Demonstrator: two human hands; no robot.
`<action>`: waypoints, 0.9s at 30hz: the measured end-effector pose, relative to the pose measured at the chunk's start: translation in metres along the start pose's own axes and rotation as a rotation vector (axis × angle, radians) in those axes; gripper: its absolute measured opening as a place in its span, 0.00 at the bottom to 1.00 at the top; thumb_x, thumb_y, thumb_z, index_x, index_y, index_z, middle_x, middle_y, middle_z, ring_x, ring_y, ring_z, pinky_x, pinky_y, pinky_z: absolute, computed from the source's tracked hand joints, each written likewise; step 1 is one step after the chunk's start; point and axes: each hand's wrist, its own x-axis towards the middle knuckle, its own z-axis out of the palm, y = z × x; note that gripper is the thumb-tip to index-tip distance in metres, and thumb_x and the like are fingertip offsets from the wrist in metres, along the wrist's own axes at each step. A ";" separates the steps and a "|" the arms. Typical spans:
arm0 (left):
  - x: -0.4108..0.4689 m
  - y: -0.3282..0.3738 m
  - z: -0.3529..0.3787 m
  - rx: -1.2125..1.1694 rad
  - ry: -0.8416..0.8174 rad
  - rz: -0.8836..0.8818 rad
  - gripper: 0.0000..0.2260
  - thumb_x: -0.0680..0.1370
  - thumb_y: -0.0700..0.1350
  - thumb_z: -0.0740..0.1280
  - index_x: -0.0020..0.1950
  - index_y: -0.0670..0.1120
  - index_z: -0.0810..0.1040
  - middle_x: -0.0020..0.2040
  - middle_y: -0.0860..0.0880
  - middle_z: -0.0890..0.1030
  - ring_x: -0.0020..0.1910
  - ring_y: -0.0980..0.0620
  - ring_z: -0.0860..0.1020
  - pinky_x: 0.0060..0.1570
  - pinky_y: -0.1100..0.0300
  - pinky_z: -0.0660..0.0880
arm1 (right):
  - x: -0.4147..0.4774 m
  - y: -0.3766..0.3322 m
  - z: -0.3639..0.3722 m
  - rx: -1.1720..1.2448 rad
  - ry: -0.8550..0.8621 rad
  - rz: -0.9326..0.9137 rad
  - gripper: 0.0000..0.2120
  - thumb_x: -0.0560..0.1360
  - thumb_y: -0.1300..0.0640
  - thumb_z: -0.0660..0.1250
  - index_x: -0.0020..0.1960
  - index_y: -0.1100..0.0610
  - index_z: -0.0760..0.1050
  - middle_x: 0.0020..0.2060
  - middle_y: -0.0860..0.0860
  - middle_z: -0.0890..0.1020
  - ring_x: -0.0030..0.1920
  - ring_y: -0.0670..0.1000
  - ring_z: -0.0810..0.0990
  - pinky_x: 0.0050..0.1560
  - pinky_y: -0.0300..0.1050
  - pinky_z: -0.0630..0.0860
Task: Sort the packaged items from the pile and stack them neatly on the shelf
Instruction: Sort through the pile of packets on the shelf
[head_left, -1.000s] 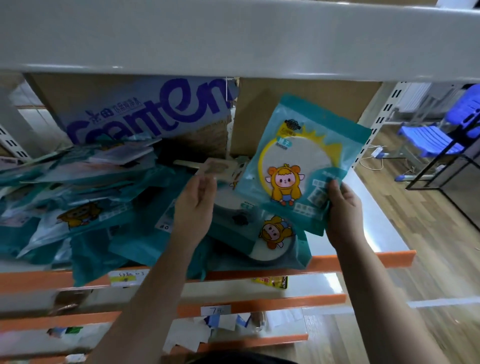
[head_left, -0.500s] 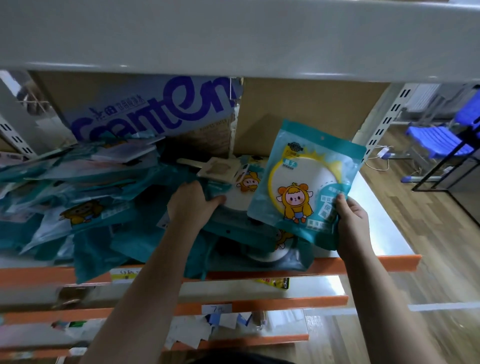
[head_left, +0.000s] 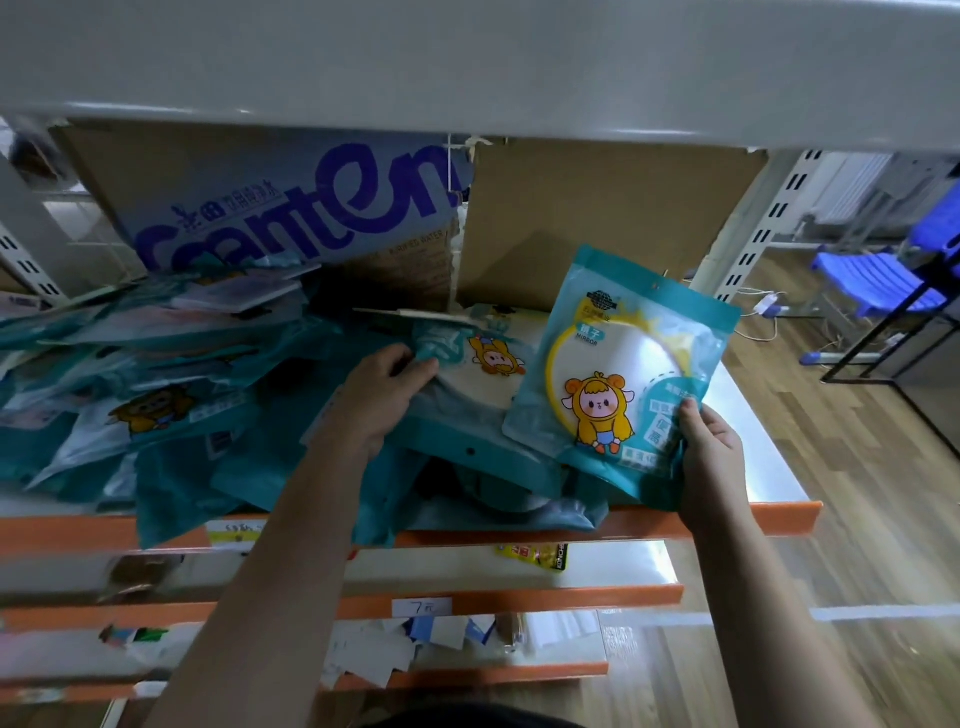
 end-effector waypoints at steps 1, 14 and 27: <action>-0.004 0.001 0.003 -0.074 -0.005 0.001 0.08 0.79 0.47 0.67 0.43 0.45 0.75 0.42 0.47 0.80 0.40 0.51 0.79 0.36 0.59 0.74 | -0.001 0.000 -0.001 -0.001 -0.004 0.001 0.12 0.83 0.52 0.58 0.52 0.57 0.77 0.48 0.53 0.84 0.46 0.51 0.85 0.45 0.45 0.83; -0.053 -0.011 -0.037 -0.232 0.195 0.183 0.04 0.75 0.39 0.69 0.48 0.43 0.82 0.47 0.38 0.83 0.44 0.45 0.81 0.44 0.51 0.76 | -0.031 -0.004 0.038 -0.019 -0.156 -0.075 0.15 0.82 0.51 0.57 0.56 0.61 0.75 0.46 0.57 0.81 0.48 0.59 0.80 0.50 0.55 0.79; -0.147 -0.082 -0.221 -0.179 0.546 0.381 0.07 0.81 0.40 0.64 0.50 0.52 0.76 0.44 0.57 0.81 0.43 0.60 0.78 0.43 0.64 0.75 | -0.146 0.025 0.206 -0.014 -0.375 -0.123 0.12 0.79 0.49 0.63 0.51 0.57 0.78 0.42 0.51 0.84 0.40 0.49 0.83 0.38 0.44 0.81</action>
